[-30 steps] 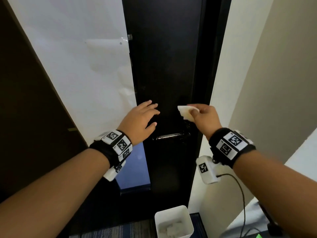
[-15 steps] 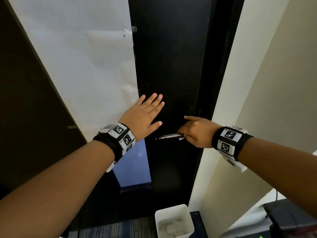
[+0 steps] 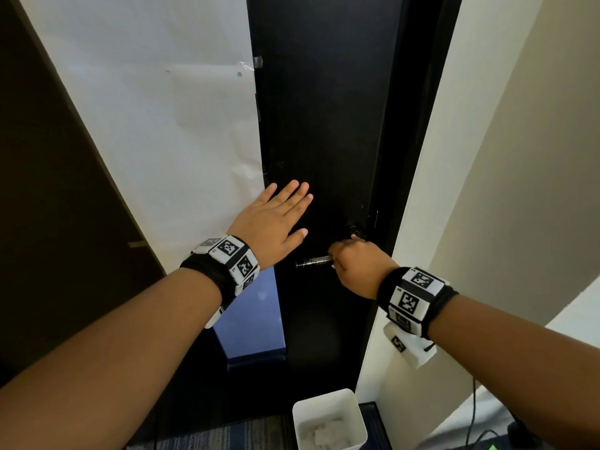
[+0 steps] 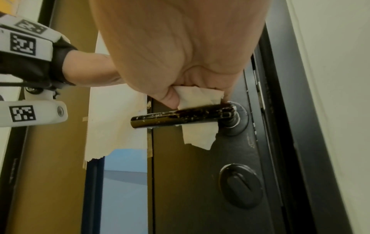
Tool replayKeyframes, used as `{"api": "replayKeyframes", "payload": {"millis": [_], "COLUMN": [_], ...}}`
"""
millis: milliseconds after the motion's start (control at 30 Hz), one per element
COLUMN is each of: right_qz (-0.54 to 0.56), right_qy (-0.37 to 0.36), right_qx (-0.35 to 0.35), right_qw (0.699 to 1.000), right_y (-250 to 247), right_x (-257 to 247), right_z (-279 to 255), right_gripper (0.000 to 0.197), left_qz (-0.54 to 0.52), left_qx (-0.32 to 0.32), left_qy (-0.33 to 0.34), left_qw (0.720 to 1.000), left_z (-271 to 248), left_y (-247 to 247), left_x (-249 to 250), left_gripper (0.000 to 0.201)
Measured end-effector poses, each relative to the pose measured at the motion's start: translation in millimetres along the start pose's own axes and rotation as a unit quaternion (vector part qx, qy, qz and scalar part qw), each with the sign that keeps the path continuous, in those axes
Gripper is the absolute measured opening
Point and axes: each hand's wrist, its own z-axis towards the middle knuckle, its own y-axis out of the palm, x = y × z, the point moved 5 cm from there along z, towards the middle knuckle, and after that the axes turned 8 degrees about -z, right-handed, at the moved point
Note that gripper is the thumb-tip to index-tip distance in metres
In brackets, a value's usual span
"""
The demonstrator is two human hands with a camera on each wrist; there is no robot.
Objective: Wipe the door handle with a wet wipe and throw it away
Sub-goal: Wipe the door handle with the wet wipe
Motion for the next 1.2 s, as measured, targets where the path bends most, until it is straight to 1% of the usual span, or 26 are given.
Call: {"api": "replayKeyframes", "payload": {"millis": [100,367,467,600,667,800,967,1100,1200], "right_qz": [0.022,0.038,0.004,-0.079,-0.130,-0.219,-0.345,-0.377,-0.391], "right_qy": [0.007,-0.040,-0.077,-0.140,-0.180,-0.254,-0.293,-0.326,-0.350], "right_qx": [0.007,0.041,0.045,0.031,0.021,0.012,-0.011,-0.026,-0.019], "right_qw": [1.000,0.998,0.996,0.986,0.975,0.942,0.892,0.866,0.851], "right_y": [7,17,18,15,14,15,15,12,12], "right_x": [-12,-60,-69,-74,-74,-79,-80,-76,-73], "right_z": [4,18,18,14,11,7,1,-6,-15], "right_gripper": [0.023,0.027,0.029,0.029,0.029,0.029,0.039,0.042,0.040], "left_qz": [-0.008,-0.026,-0.025,-0.025,-0.025,-0.024,-0.016,-0.017,-0.012], "left_qx": [0.000,-0.008,-0.007,-0.009,-0.012,-0.009,-0.010,-0.006,-0.004], "left_qy": [-0.001,-0.008,-0.009,-0.010,-0.010,-0.011,-0.011,-0.012,-0.009], "left_qw": [1.000,1.000,1.000,1.000,1.000,1.000,1.000,1.000,1.000], "left_z": [0,0,0,0,0,0,0,-1,-1], "left_y": [0,-3,-4,-2,-1,-1,-2,-3,-2], "left_x": [1,2,2,2,2,2,2,2,2], "left_gripper": [0.068,0.067,0.066,0.070,0.072,0.071,0.071,0.065,0.067]}}
